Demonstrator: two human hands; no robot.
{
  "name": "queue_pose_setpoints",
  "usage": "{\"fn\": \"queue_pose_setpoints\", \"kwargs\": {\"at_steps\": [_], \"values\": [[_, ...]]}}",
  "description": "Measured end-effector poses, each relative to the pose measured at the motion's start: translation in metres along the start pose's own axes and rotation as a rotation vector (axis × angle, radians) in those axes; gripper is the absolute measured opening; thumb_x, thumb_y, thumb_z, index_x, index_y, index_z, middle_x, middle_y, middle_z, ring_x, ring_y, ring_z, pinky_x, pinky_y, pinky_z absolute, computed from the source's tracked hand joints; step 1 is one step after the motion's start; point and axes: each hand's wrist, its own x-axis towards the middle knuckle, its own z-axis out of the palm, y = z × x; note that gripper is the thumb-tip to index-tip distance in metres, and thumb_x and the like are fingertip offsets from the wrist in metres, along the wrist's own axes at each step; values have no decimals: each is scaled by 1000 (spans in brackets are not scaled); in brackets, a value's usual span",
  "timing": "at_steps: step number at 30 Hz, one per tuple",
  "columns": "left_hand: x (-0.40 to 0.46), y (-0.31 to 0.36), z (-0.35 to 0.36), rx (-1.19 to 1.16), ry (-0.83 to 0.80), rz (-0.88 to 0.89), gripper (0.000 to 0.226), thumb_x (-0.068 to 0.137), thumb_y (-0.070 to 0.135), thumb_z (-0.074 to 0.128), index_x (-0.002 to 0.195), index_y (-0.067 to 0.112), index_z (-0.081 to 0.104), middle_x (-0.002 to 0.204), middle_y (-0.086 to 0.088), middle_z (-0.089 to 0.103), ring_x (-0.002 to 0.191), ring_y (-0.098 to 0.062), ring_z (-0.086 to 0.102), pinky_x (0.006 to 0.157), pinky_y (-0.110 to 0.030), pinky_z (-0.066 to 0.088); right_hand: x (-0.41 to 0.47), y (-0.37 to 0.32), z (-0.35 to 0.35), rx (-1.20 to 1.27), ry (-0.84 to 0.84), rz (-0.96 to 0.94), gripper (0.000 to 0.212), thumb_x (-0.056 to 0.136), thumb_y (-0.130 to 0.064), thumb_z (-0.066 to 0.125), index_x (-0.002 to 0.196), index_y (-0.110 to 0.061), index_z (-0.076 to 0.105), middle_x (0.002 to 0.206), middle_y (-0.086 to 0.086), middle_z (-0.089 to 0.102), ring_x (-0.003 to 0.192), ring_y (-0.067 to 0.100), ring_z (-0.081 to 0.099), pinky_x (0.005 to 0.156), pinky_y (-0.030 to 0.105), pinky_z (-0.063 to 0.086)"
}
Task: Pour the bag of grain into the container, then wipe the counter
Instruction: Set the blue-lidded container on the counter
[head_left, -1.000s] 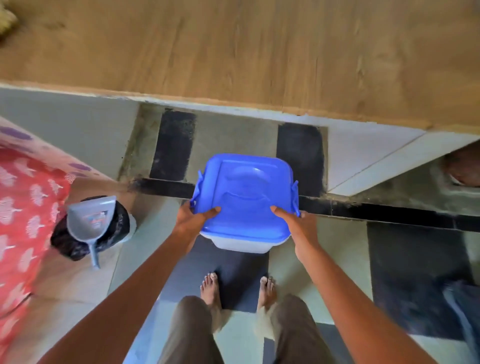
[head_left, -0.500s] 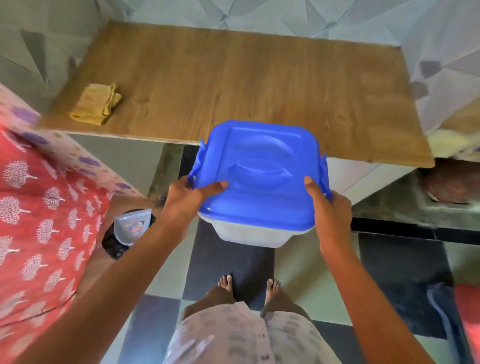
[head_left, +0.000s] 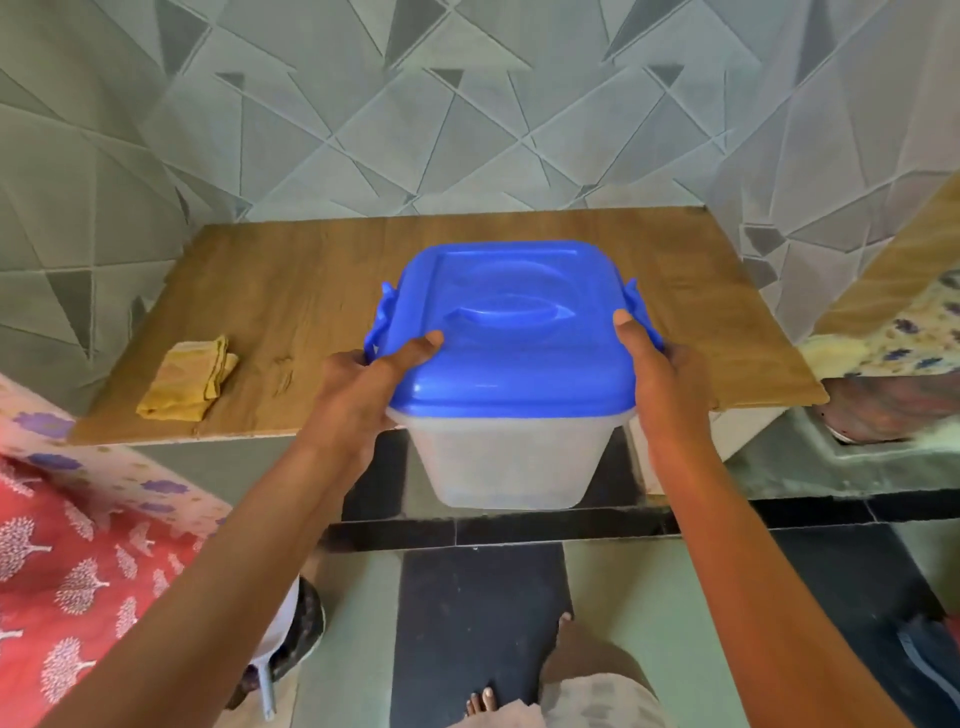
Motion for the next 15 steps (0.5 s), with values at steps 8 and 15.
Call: {"fn": "queue_pose_setpoints", "kwargs": {"at_steps": [8,15], "values": [[110,39,34,-70,30,38,41,75,29,87,106,7,72,100,-4,79,85,-21,77,76,-36,58,116,-8,47,41,-9,15,83,66,-75,70,106,-3,67,107,17,72,101,36,69,87,60,55],[209,63,71,-179,19,55,43,76,20,85,116,8,72,110,-7,78,100,-25,75,91,-44,59,231,-18,80,13,-85,-8,78,67,-70,68,94,3,60,82,11,68,75,28,65,70,43,52]]}}
